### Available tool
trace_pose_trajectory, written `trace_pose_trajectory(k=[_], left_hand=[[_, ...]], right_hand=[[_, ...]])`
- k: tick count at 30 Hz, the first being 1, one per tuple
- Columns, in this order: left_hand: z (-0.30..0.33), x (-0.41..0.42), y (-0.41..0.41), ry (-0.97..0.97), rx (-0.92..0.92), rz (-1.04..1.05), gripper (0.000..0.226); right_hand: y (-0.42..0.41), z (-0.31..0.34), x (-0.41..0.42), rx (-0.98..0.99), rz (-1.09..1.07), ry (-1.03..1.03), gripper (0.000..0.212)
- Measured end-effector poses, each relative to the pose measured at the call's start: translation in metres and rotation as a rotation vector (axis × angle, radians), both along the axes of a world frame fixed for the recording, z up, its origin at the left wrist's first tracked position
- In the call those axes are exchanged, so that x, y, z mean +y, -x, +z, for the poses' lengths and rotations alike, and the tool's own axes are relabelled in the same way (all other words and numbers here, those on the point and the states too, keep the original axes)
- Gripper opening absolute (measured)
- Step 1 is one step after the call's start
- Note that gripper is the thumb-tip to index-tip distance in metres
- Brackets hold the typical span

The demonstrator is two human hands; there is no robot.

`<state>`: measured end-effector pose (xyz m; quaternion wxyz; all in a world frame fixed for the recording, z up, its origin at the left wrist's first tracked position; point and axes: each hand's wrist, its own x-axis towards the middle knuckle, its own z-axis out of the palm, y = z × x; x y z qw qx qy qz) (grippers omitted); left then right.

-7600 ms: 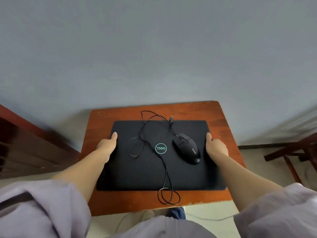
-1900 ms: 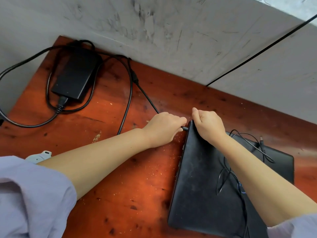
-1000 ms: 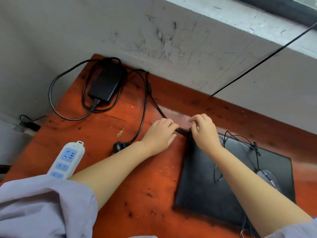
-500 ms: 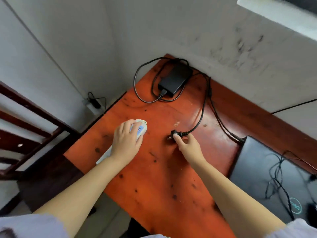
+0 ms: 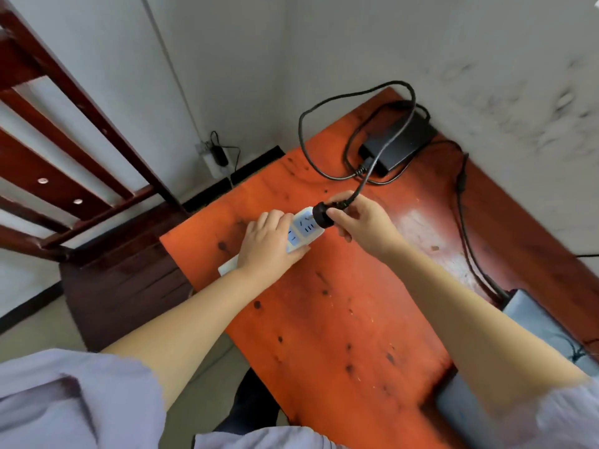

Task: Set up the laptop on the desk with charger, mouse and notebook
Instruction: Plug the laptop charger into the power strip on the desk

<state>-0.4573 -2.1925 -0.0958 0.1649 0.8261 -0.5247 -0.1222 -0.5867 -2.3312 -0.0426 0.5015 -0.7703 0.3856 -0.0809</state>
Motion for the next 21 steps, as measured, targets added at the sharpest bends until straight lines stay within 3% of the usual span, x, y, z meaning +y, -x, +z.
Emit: trace_pose_trajectory(k=[8,15,21], left_hand=[[-0.003,0.000,0.001,0.012,-0.030,0.000,0.058],[-0.001,0.000,0.001,0.011,-0.037,-0.004,0.060],[-0.002,0.000,0.001,-0.006,-0.020,-0.004,0.060]], right_hand=[[-0.020,0.014,-0.017,0.164,0.238,0.063,0.013],[-0.025,0.015,-0.016,0.211,0.307,0.103,0.011],[-0.037,0.016,-0.009,0.268,0.418,0.266,0.012]])
